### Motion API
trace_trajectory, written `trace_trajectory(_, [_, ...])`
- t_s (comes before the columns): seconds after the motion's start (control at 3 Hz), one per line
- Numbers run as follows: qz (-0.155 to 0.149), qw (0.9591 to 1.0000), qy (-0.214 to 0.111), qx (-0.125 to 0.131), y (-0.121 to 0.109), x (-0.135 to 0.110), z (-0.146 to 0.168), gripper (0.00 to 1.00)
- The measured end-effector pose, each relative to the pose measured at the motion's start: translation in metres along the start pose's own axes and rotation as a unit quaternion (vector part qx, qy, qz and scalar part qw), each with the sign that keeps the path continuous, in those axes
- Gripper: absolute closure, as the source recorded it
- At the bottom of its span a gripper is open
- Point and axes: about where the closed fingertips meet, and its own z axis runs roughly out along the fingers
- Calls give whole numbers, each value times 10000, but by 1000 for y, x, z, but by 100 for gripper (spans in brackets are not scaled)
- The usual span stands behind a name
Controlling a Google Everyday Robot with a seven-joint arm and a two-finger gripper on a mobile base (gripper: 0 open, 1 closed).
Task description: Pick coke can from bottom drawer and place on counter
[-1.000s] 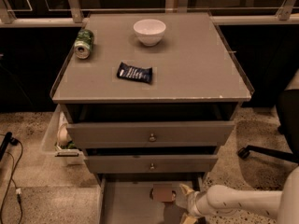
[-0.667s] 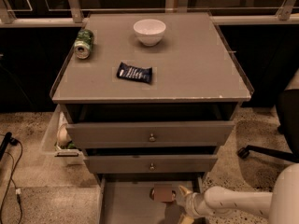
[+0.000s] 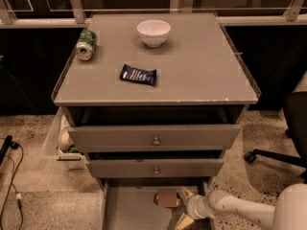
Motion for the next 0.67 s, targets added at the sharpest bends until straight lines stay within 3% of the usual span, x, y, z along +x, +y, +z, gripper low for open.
trace_trajectory(0.67, [434, 9982, -411, 61, -18, 8, 39, 0])
